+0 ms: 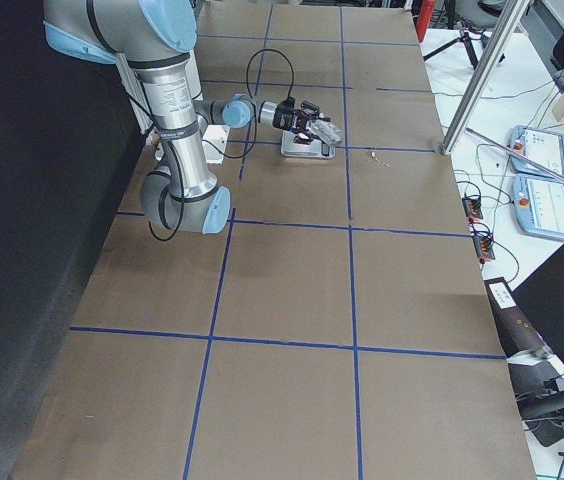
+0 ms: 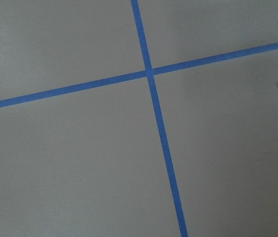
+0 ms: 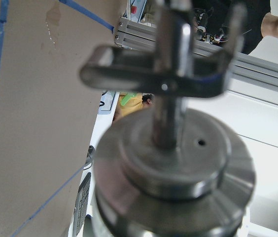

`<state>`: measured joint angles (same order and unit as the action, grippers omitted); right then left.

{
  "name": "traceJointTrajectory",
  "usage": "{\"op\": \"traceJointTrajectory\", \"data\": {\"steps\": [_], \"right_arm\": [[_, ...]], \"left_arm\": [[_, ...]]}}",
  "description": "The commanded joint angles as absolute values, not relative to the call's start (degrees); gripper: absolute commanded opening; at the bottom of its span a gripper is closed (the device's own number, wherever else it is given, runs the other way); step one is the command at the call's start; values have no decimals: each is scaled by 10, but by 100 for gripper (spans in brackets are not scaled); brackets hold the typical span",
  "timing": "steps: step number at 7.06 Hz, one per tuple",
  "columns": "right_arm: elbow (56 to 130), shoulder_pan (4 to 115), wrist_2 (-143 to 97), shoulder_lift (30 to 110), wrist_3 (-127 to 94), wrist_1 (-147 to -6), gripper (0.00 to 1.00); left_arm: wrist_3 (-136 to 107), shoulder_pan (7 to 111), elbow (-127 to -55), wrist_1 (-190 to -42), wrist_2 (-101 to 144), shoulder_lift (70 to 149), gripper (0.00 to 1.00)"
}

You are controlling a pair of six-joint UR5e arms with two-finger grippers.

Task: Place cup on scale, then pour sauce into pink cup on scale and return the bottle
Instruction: 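Tilt the bottle with the right gripper to pour into the cup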

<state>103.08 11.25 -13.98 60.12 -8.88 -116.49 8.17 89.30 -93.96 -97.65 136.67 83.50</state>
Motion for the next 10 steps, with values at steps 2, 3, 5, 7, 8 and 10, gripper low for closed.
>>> {"op": "traceJointTrajectory", "data": {"steps": [2,3,5,7,8,10], "right_arm": [[1031,113,-140,601,-89,-1164,0],[1031,113,-140,601,-89,-1162,0],[1031,113,-140,601,-89,-1161,0],[1031,113,-141,600,-95,-1159,0],[1033,113,-143,600,-98,-1158,0],[1041,113,-157,609,-136,-1097,0]], "left_arm": [[82,893,-939,-978,1367,834,100],[82,893,-939,-978,1367,834,100],[82,893,-939,-978,1367,834,100],[82,893,-939,-978,1367,834,100],[82,893,-939,-978,1367,834,100],[82,894,-939,-978,1367,834,100]]}}
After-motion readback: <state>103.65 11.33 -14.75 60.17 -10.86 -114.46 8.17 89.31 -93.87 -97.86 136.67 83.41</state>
